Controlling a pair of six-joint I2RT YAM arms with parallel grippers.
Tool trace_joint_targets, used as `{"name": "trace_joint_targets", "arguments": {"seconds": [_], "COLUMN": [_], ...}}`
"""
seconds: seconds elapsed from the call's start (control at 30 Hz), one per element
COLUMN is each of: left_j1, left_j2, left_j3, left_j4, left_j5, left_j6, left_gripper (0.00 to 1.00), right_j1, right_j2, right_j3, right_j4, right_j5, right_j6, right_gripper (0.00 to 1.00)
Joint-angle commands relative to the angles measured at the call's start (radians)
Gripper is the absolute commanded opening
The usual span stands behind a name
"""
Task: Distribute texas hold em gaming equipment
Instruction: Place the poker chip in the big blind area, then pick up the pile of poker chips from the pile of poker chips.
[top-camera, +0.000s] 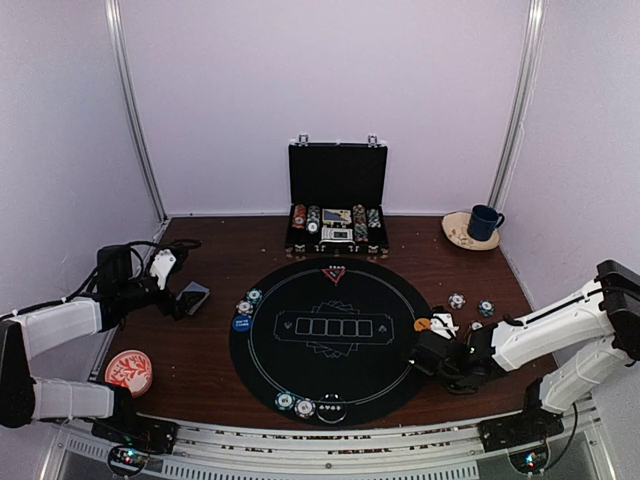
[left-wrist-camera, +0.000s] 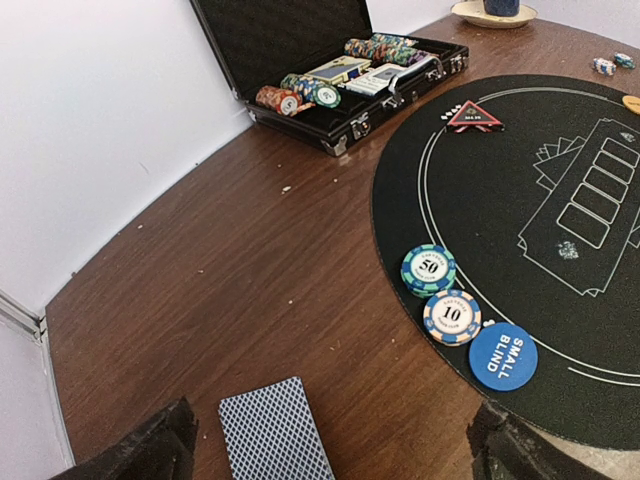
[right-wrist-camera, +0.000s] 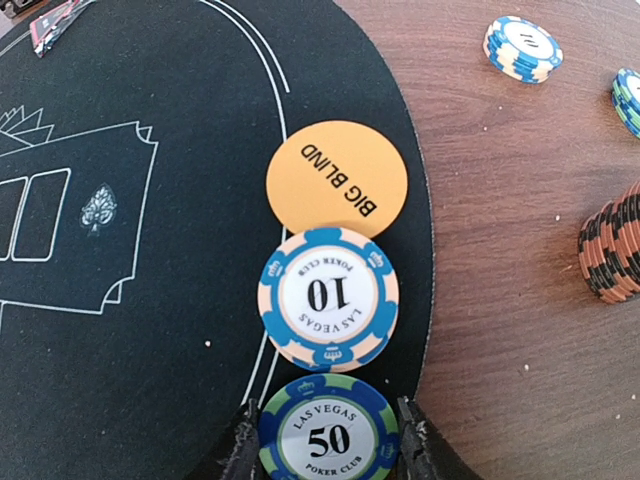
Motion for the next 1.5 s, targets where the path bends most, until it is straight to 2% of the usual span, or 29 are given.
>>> {"name": "trace_joint_targets", "arguments": {"seconds": [0.0,0.47,0.5,0.6,0.7,0.9,1.1,1.27,1.47], "left_j1": [-0.002,-0.002,-0.002,-0.002,-0.002,-0.001,-0.002,-0.002,-0.002], "left_j2": [-0.006,-0.002,-0.001,0.000,0.003,0.001,0.000,-0.005,-0.017], "left_j3": [-0.007,-0.007,-0.007,-0.007,-0.007,-0.007,-0.005,-0.004,-0.008], "left_j4": [0.048,0.048,0.048,0.050,0.050,0.050,0.048,0.044,0.044], "left_j5": [-0.002,-0.003,-0.003,-0.002,-0.002,-0.004,-0.002,-0.003,-0.005], "left_j6": [0.011,0.012,0.011,0.012,0.012,0.012,0.012,0.011,0.011], "left_gripper": [0.98,0.98,0.98,0.98,0.98,0.98,0.98,0.98,0.98], "right_j1": [-0.026,-0.033,-0.033,-0.034,-0.031,-0.011,-0.016,-0.130,-0.418], "right_j2": [0.026,0.055,0.054,0.033,-0.009,-0.140,-0.295,-0.351,-0.358], "right_j3": [0.009,0.029,0.033,0.038,0.042,0.095,0.169,0.212,0.191], "right_j4": [0.016,0.023,0.016,0.003,-0.020,-0.108,-0.235,-0.304,-0.236], "right_j5": [0.017,0.007,0.005,-0.010,-0.017,-0.004,0.087,0.114,0.025], "right_j6": [-0.025,-0.041,-0.041,-0.042,-0.045,-0.067,-0.118,-0.200,-0.357], "right_gripper": [0.33,0.39,0.41,0.56,0.67,0.82,0.91,0.94,0.95]}}
